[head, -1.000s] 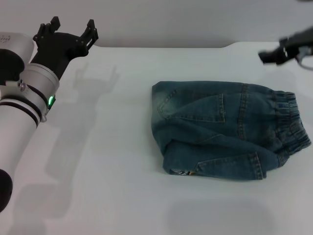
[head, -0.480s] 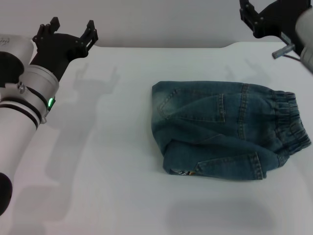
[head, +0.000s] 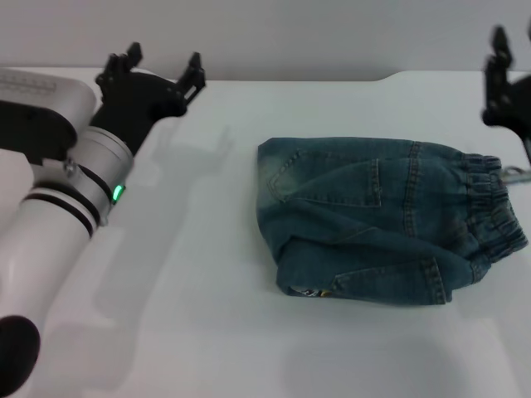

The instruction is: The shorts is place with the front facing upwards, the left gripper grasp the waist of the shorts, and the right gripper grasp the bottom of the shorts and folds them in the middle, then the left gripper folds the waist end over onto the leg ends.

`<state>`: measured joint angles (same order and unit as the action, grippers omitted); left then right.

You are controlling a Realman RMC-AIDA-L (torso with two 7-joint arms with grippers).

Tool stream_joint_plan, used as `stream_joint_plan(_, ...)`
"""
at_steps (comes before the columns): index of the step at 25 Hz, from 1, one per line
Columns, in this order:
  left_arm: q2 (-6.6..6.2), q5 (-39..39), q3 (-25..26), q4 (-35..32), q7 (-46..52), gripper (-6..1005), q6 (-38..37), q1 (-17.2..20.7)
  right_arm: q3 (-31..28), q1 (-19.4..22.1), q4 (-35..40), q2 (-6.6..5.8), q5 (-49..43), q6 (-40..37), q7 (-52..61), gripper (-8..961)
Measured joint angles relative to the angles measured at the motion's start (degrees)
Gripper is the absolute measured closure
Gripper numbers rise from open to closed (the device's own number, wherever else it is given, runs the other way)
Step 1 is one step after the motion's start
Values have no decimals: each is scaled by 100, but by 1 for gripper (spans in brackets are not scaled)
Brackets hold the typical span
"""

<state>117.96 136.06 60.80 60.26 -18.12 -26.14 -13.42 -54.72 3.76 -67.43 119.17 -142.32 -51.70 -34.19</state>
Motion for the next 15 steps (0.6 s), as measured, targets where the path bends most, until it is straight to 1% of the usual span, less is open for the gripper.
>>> stream_joint_plan(2,0,1,-164,111,-13,150,-7,78,79,163,129,-11,126,-303,-9,628)
stream_joint_plan(3,0,1,-164,111,-13,150,-7,78,91,271,177,-16,140,-447,-9,688)
stream_joint_plan(4,-2,2,-269,182,-31,150,-19,152,56,550,218,-31,136,-699,-9,748)
stream_joint_plan(5,-2,0,-305,184,-31,150,-43,180,56,550,218,-31,136,-699,-9,765)
stream_joint_plan(8,-2,-9,-421,174,-16,150,-123,235,-60,919,309,-37,166,-929,36,817)
stream_joint_plan(9,2,-27,-565,160,-5,150,-188,278,-104,1000,373,-36,226,-967,97,834)
stream_joint_plan(12,7,-35,-838,167,-3,150,-210,308,-161,1073,613,-36,533,-977,310,885)
stream_joint_plan(14,7,-35,-838,167,-3,150,-210,308,-175,1090,773,-39,683,-1019,423,920)
stream_joint_plan(15,26,-29,-1143,102,-2,150,-226,246,-182,1094,857,-39,747,-1064,483,937)
